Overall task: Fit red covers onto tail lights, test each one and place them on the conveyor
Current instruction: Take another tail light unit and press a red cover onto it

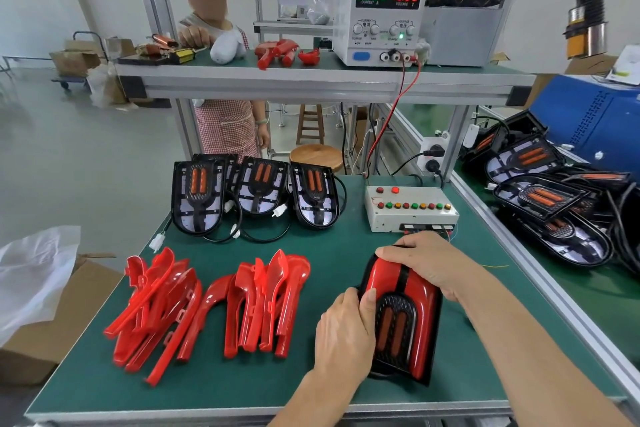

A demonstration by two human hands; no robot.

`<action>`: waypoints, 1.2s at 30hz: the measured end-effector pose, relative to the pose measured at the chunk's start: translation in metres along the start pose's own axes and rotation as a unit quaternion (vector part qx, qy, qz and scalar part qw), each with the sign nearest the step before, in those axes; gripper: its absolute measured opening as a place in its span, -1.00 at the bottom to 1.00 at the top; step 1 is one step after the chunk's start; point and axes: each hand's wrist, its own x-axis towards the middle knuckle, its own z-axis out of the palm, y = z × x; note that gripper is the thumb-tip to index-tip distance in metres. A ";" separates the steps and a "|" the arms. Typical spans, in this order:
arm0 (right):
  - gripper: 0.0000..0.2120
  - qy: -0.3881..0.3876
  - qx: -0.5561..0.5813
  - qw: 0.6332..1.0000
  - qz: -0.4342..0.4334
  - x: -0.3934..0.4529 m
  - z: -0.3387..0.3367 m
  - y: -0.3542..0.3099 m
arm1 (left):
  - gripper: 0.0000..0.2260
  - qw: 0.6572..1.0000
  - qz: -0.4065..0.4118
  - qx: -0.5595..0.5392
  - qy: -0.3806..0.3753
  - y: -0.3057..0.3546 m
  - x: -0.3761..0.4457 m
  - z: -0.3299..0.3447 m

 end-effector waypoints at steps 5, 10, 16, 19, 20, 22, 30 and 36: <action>-0.65 -0.004 -0.032 0.999 -0.005 0.002 -0.001 -0.001 | -0.50 1.000 0.001 -0.007 0.001 -0.001 0.000 0.000; -0.63 -0.033 -0.098 0.994 -0.019 0.007 -0.007 -0.006 | -0.47 1.000 0.005 0.000 0.002 -0.001 0.001 0.001; -0.45 -0.072 -0.111 0.991 0.003 0.005 -0.009 -0.010 | -0.47 1.000 0.002 0.016 -0.005 0.001 0.001 0.001; -0.41 -0.086 -0.123 0.989 0.010 0.006 -0.009 -0.017 | -0.48 1.000 0.006 0.015 -0.002 0.000 0.000 0.002; -0.42 -0.085 -0.130 0.988 0.008 0.007 -0.009 -0.019 | -0.48 1.000 0.004 0.013 -0.001 -0.001 0.000 0.002; -0.46 -0.080 -0.141 0.987 0.004 0.009 -0.007 -0.019 | -0.47 1.000 0.000 0.006 0.001 -0.003 -0.001 0.003; -0.47 -0.064 -0.129 0.989 -0.018 0.009 -0.004 -0.013 | -0.45 1.000 0.010 -0.003 0.011 -0.004 -0.001 0.004; -0.46 -0.056 -0.115 0.991 -0.032 0.009 -0.004 -0.009 | -0.46 1.000 0.008 -0.008 0.009 -0.004 -0.002 0.004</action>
